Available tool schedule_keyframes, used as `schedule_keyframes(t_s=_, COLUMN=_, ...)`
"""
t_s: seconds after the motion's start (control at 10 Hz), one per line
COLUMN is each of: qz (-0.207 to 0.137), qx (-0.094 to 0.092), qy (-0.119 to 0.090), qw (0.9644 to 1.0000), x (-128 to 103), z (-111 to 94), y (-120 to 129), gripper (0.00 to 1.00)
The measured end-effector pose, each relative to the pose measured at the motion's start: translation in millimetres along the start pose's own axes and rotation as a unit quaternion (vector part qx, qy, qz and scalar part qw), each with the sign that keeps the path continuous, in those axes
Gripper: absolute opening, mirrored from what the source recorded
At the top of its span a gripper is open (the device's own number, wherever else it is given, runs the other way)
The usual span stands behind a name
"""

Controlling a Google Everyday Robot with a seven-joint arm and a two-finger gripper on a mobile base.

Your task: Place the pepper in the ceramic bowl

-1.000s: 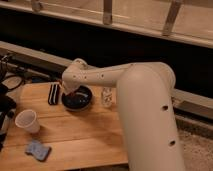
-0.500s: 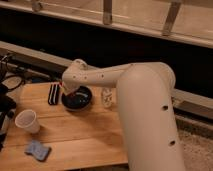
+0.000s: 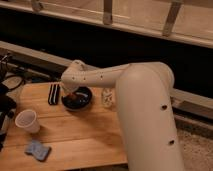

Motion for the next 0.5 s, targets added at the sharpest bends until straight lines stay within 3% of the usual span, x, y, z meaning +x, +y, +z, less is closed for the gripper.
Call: schedule_keyframes(t_s=0.5, qz=-0.002, qx=0.003, qy=-0.002, qw=1.0, x=0.5, z=2.4, y=4.4, gripper=0.69)
